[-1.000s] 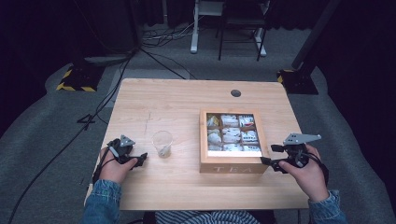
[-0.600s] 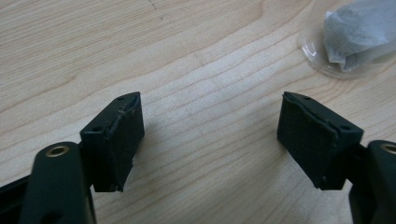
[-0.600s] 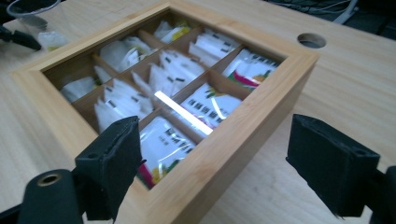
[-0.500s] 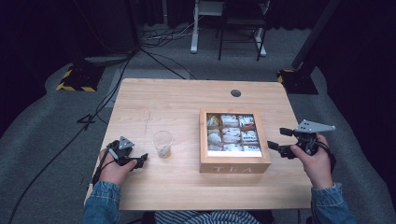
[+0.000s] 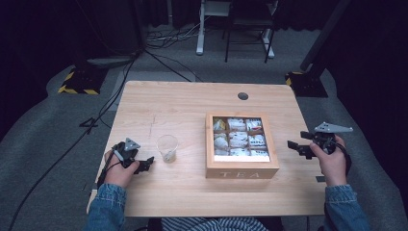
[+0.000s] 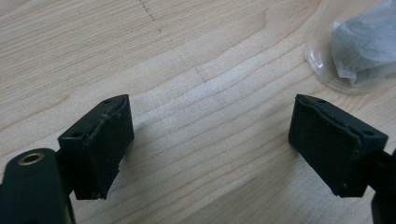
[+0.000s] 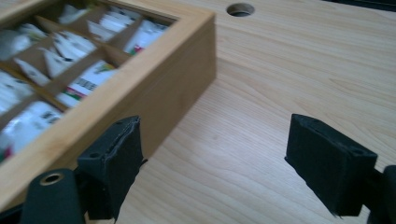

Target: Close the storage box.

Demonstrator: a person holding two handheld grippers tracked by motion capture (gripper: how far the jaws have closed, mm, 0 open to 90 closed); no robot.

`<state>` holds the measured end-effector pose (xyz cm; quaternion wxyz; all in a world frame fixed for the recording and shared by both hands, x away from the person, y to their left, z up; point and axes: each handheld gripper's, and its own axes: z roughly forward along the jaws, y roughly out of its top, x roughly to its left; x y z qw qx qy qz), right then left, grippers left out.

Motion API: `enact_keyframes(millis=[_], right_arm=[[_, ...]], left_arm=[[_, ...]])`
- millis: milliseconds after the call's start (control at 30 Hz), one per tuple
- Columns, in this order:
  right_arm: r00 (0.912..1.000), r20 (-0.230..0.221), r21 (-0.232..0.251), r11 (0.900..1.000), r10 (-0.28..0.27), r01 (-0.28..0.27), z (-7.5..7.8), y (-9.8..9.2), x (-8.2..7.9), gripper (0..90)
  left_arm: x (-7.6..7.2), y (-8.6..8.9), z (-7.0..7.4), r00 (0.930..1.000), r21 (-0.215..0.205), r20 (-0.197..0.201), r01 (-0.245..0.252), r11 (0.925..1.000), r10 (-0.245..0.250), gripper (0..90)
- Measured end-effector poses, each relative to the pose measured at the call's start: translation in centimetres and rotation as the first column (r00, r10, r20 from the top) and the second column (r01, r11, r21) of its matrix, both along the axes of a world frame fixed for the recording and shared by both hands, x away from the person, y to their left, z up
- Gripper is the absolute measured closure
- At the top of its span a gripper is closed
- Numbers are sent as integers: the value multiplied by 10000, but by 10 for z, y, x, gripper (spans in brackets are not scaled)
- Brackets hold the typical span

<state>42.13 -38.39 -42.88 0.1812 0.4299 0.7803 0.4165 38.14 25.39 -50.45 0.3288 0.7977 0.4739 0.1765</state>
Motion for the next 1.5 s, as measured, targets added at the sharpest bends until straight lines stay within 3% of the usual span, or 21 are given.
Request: enact_keyframes(millis=[167,333,567,733,1000,1133,1200,1500], right_arm=[[9982,-81,-534,9968,-593,588,-18,-8,12,196],[9971,-436,-486,9970,-622,601,-36,-10,19,192],[9964,-533,-337,9974,-655,638,-54,-12,19,179],[9965,-687,-576,9974,-466,427,-65,-8,18,165],[9950,-867,-1039,9938,-494,403,-72,-3,16,162],[9957,-742,-1278,9907,-555,457,-73,1,14,157],[9946,-596,-1203,9897,-849,773,-75,3,13,140],[9951,-587,-1275,9892,-796,716,-75,5,13,117]], left_arm=[[2,3,0,9999,64,-12,130,9999,-130,136],[3,3,0,10000,48,0,93,9999,-93,131],[4,3,0,10000,54,-29,71,10000,-71,125],[5,3,0,9999,99,-12,104,9999,-104,119],[6,3,0,10000,93,-27,69,9999,-69,112],[6,3,0,10000,96,-25,69,9999,-68,111],[6,3,0,10000,101,-26,71,9999,-71,111],[6,2,0,10000,106,-25,72,9999,-72,111]])
